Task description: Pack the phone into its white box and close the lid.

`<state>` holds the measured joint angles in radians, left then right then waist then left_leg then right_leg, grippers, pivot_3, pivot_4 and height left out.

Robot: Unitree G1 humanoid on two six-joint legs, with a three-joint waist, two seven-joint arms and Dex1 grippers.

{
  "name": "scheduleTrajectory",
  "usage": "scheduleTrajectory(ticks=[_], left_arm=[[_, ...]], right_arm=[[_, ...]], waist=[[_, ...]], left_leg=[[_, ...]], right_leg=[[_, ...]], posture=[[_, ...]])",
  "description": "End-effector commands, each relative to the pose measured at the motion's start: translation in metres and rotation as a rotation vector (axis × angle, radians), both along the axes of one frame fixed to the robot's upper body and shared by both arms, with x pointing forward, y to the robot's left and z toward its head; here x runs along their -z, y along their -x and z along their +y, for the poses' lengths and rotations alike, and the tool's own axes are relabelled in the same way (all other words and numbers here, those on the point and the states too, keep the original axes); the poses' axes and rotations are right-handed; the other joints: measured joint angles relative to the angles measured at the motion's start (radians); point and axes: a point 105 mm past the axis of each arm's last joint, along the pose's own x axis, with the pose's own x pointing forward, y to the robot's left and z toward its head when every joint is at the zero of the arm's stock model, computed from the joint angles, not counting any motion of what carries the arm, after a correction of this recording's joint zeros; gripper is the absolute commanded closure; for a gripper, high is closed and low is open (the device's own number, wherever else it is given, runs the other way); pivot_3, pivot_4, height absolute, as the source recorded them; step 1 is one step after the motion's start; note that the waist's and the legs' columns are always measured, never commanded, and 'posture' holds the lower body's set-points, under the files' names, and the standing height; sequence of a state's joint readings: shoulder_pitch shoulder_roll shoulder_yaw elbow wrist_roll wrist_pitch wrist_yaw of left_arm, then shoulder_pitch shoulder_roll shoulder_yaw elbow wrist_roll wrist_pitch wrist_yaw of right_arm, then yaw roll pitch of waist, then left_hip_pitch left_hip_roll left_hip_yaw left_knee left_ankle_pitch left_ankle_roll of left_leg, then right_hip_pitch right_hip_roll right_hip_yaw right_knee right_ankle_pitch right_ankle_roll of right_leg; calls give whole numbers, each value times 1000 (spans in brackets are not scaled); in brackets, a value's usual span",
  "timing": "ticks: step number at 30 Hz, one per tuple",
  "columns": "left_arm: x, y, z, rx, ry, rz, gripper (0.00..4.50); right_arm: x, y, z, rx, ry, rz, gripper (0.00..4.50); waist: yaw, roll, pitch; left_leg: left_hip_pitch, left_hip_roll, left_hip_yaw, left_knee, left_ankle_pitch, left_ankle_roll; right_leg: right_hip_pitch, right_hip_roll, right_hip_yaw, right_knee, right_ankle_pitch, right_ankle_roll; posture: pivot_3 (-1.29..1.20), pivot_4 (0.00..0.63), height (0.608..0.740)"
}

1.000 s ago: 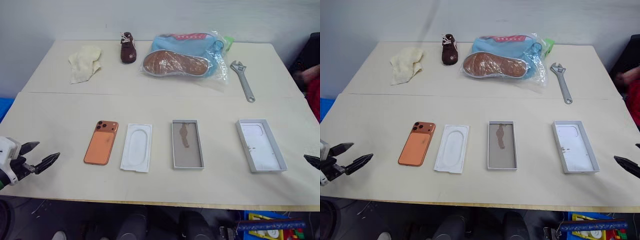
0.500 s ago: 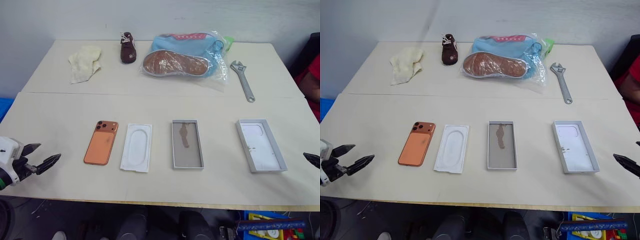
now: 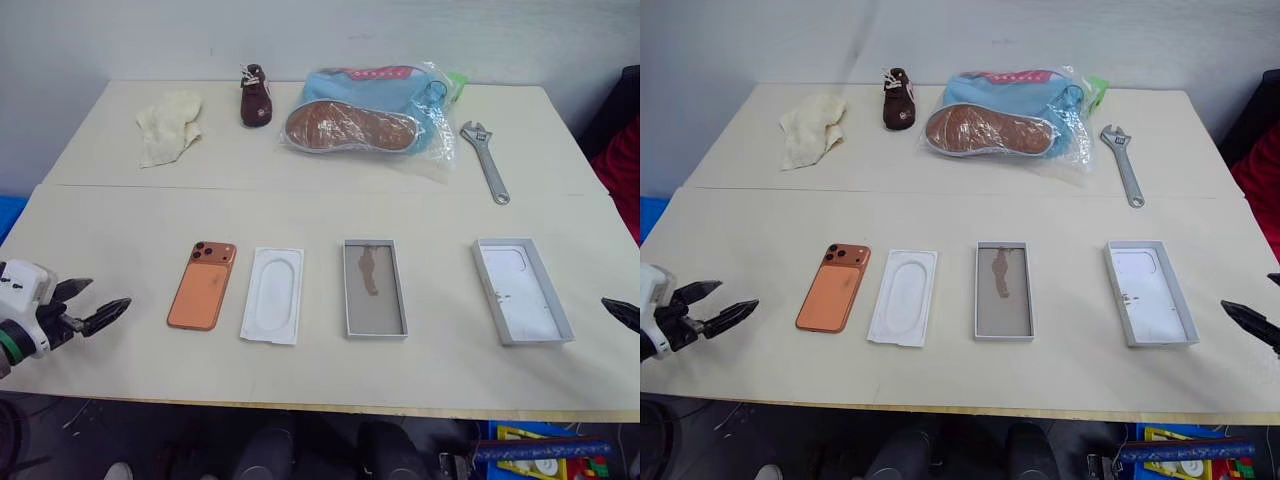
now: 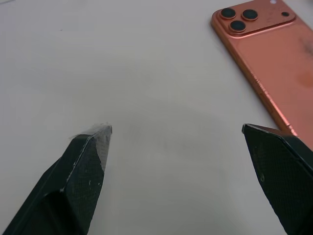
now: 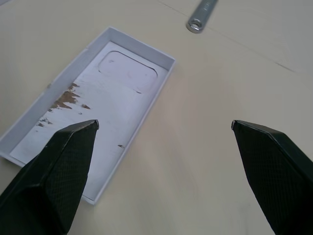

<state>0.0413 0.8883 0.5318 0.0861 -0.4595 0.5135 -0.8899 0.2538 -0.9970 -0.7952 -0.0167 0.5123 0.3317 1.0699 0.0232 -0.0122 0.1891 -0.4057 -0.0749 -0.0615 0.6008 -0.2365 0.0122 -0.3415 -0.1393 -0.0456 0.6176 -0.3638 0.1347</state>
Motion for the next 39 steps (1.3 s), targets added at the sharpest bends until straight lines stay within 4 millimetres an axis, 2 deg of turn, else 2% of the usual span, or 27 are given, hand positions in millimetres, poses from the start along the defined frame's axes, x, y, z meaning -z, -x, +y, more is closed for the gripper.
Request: scheduleTrajectory(ticks=[1,3,8,11,14,16,22,25,29,36,39], left_arm=[[-14,0,-25,121,40,39,0],[-18,3,-48,216,124,85,0],[-30,14,-101,418,300,212,0],[-24,15,-121,439,352,338,0],[-20,16,-137,453,417,448,0],[-17,18,-144,458,438,517,0],[-3,7,-141,361,437,650,0],[-1,5,-140,356,408,663,0],[-2,4,-142,369,452,697,0],[20,-2,-149,377,425,728,0],[26,-5,-147,365,430,741,898]], right_arm=[[-18,-2,31,-107,-3,-48,25],[-17,1,67,-247,16,-27,25],[-13,10,142,-512,2,-7,25],[-13,11,173,-628,16,-25,25],[-16,9,194,-703,8,-54,25],[-16,9,204,-748,8,-61,25],[-12,10,227,-889,32,-69,25],[-12,9,230,-913,39,-70,25],[-11,7,231,-914,37,-75,25],[-9,8,232,-883,23,-84,25],[-10,8,230,-860,16,-87,0]], waist=[[0,0,0],[1,0,0],[2,0,0],[1,0,0],[0,0,0],[1,0,1],[0,-1,1],[-1,-2,1],[1,-2,1],[2,-1,1],[3,-1,1]], left_leg=[[0,0,0,0,0,0],[0,2,0,2,-1,-2],[-1,4,0,7,-3,-4],[-1,5,0,9,-4,-3],[-1,5,0,10,-5,-2],[-1,4,0,11,-4,-2],[-1,5,0,11,-2,1],[-1,5,1,11,-2,1],[-1,4,1,11,-2,1],[-1,4,2,11,-2,1],[-1,4,2,11,-2,1]], right_leg=[[0,0,0,0,0,0],[0,2,0,0,0,0],[1,5,4,0,0,0],[1,5,10,1,0,-1],[1,6,12,2,0,-1],[0,6,13,2,0,-1],[0,8,14,3,0,-2],[-1,8,16,3,0,-2],[-1,8,17,3,0,-2],[-1,7,17,3,0,-2],[0,7,17,3,0,-2]], posture=[[0,150,740],[0,150,740],[0,150,740],[0,150,740],[0,150,740],[0,150,740],[0,150,740],[0,150,740],[0,150,740],[0,150,740],[0,150,740]])
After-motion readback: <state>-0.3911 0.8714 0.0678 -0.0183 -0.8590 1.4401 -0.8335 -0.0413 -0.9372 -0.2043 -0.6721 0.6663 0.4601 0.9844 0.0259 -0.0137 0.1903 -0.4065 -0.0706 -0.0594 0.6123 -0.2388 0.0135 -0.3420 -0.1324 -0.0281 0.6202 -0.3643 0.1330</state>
